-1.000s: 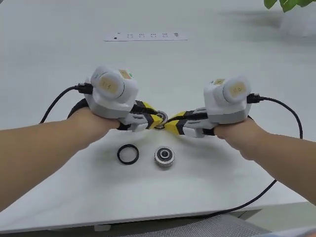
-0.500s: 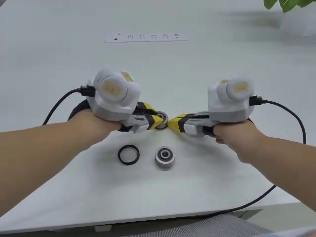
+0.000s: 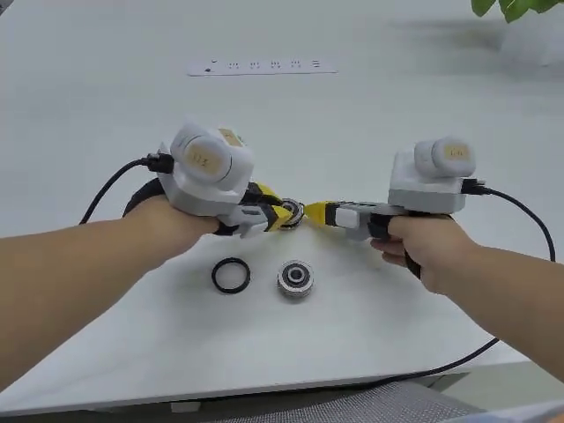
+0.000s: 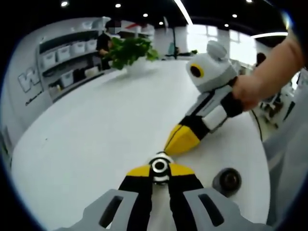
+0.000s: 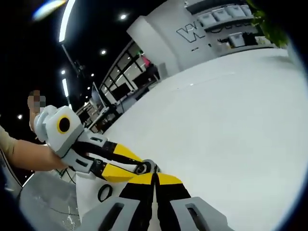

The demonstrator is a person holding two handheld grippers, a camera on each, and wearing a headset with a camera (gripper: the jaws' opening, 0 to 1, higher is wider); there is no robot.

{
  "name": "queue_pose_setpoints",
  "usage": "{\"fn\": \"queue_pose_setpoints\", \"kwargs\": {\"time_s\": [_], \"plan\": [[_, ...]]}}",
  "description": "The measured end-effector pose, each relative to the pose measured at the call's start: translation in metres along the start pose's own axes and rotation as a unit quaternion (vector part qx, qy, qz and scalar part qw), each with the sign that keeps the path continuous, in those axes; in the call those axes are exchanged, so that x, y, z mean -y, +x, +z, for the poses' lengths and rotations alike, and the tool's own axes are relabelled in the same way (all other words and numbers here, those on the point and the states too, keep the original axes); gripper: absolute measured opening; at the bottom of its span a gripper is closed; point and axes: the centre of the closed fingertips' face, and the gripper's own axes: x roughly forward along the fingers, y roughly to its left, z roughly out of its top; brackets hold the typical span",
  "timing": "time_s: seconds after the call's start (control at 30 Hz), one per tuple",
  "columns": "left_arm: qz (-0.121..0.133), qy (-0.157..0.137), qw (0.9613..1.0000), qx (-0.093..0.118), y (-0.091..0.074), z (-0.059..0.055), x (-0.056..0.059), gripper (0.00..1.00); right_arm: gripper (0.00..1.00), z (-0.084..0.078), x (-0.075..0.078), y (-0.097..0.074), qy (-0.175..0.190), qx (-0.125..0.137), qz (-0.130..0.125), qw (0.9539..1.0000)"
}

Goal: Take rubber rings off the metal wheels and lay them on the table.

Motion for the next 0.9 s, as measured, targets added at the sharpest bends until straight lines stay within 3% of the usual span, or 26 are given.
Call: {"fn": "queue_pose_setpoints", "kwargs": {"time_s": [0.47, 0.83, 0.9], "plan": [[0.007, 0.004, 1.0000, -0.004, 0.000, 0.000, -0.001, 0.11, 0.00, 0.002, -0.008, 0.003, 0.003, 0.005, 0.005, 1.0000], [0.008, 0.005, 0.9999, -0.009, 0.001, 0.000, -0.001, 0.11, 0.00, 0.001, -0.018, 0.008, -0.031, -0.016, 0.021, 0.9992], [0.006, 0.007, 0.9999, -0.010, 0.001, 0.000, -0.002, 0.11, 0.00, 0.005, -0.025, 0.010, -0.033, -0.003, 0.034, 0.9989]]}}
